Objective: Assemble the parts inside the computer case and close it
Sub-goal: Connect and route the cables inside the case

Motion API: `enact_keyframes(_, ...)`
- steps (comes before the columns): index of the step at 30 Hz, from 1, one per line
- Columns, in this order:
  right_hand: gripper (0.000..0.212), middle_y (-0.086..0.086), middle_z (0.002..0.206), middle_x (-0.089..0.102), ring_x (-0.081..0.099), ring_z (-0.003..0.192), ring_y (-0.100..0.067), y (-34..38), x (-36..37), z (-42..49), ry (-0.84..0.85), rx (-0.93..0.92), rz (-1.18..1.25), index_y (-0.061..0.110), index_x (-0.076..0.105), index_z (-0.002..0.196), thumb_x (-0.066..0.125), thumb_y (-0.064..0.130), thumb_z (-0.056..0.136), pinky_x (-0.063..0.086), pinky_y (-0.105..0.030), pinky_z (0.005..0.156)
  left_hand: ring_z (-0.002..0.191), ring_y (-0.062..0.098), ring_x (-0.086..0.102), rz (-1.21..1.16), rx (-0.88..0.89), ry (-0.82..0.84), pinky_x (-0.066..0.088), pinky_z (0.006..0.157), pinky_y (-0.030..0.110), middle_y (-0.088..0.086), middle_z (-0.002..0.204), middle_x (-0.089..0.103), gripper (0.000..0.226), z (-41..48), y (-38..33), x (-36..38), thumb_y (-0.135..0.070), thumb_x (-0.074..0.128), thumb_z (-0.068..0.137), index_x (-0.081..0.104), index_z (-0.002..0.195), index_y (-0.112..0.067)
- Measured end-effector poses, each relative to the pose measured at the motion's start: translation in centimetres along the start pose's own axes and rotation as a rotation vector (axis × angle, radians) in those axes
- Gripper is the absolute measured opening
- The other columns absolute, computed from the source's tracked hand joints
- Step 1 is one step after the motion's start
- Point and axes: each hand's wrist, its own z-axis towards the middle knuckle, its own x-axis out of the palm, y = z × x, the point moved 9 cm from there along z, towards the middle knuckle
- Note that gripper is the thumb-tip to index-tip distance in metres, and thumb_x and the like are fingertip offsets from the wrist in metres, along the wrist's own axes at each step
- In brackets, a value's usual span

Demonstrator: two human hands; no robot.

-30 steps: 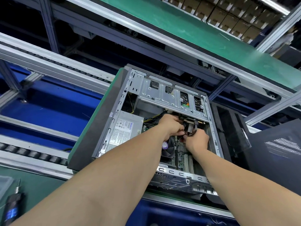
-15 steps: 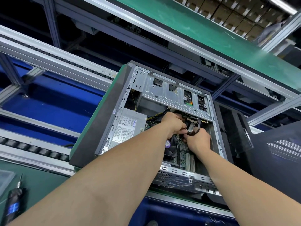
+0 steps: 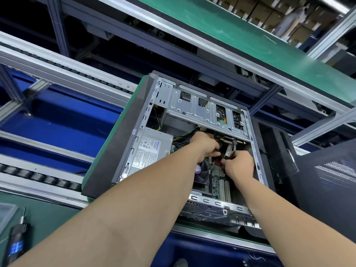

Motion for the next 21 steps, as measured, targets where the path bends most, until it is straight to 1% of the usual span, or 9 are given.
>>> enact_keyframes(1,0.03,-0.008,0.067,0.065,0.066,0.069,-0.03,-0.1,0.0,0.0,-0.008,0.008,0.006,0.016,0.062,0.065,0.08,0.007,0.086,0.045,-0.028,0.059,0.088,0.038,0.073,0.011,0.001,-0.002,0.064,0.076,0.037,0.025,0.126,0.059,0.027,0.0,0.0,0.0,0.013,0.067,0.086,0.059,0.111,0.007)
enact_keyframes(4,0.012,-0.014,0.078,0.068,0.063,0.076,-0.033,0.0,-0.2,-0.2,-0.055,0.044,0.009,0.011,0.07,0.079,0.072,0.006,0.089,0.047,-0.03,0.066,0.089,0.035,0.072,0.031,0.004,-0.002,0.063,0.079,0.038,0.024,0.123,0.062,0.021,-0.1,-0.1,0.2,0.012,0.068,0.087,0.062,0.105,0.005)
enact_keyframes(6,0.003,-0.02,0.093,0.069,0.065,0.085,-0.037,0.0,0.0,-0.1,-0.053,0.051,0.016,0.009,0.073,0.089,0.07,0.009,0.091,0.051,-0.033,0.073,0.086,0.033,0.07,0.039,0.005,0.0,0.062,0.083,0.04,0.025,0.122,0.064,0.022,-0.2,-0.2,0.3,0.011,0.068,0.088,0.063,0.11,0.008)
enact_keyframes(8,0.005,-0.023,0.098,0.069,0.066,0.089,-0.039,0.0,0.4,0.1,-0.043,0.049,0.01,0.008,0.073,0.092,0.07,0.012,0.091,0.056,-0.038,0.078,0.087,0.033,0.069,0.043,0.007,-0.007,0.062,0.085,0.041,0.025,0.124,0.063,0.03,-0.2,-0.2,0.3,0.011,0.067,0.089,0.062,0.118,0.009)
enact_keyframes(10,0.008,-0.023,0.097,0.07,0.068,0.089,-0.039,-0.2,0.6,0.3,-0.041,0.057,0.02,0.006,0.073,0.091,0.072,0.013,0.09,0.06,-0.045,0.083,0.094,0.035,0.07,0.04,0.01,-0.017,0.062,0.085,0.042,0.024,0.125,0.062,0.032,-0.3,-0.3,0.2,0.012,0.068,0.088,0.062,0.119,0.009)
enact_keyframes(12,0.008,-0.023,0.094,0.071,0.07,0.088,-0.038,-0.1,0.8,0.4,-0.043,0.058,0.028,0.006,0.072,0.087,0.075,0.013,0.087,0.062,-0.048,0.082,0.1,0.038,0.07,0.043,0.009,-0.036,0.062,0.084,0.042,0.025,0.124,0.062,0.034,-0.6,-0.5,-0.1,0.012,0.07,0.086,0.061,0.119,0.009)
enact_keyframes(14,0.009,-0.022,0.094,0.071,0.07,0.087,-0.037,0.0,0.9,0.3,-0.055,0.056,0.038,0.009,0.07,0.084,0.078,0.013,0.084,0.062,-0.046,0.081,0.098,0.039,0.07,0.067,0.018,-0.078,0.063,0.08,0.042,0.025,0.118,0.064,0.033,-0.7,-0.8,-0.7,0.012,0.074,0.083,0.063,0.115,0.01)
enact_keyframes(17,0.011,-0.02,0.095,0.073,0.072,0.088,-0.035,-0.1,1.1,0.2,-0.063,0.064,0.048,0.011,0.072,0.087,0.081,0.015,0.082,0.062,-0.044,0.082,0.091,0.038,0.071,0.086,0.052,-0.117,0.064,0.068,0.038,0.027,0.107,0.069,0.027,-0.9,-1.1,-1.3,0.012,0.076,0.081,0.066,0.106,0.012)
enact_keyframes(21,0.012,-0.02,0.096,0.074,0.069,0.094,-0.038,0.1,1.1,0.3,-0.078,0.034,0.044,0.013,0.072,0.086,0.083,0.017,0.084,0.057,-0.039,0.082,0.085,0.032,0.075,0.15,0.068,-0.151,0.062,0.081,0.044,0.027,0.098,0.073,0.021,-0.8,-1.1,-1.5,0.004,0.08,0.081,0.067,0.098,0.009)
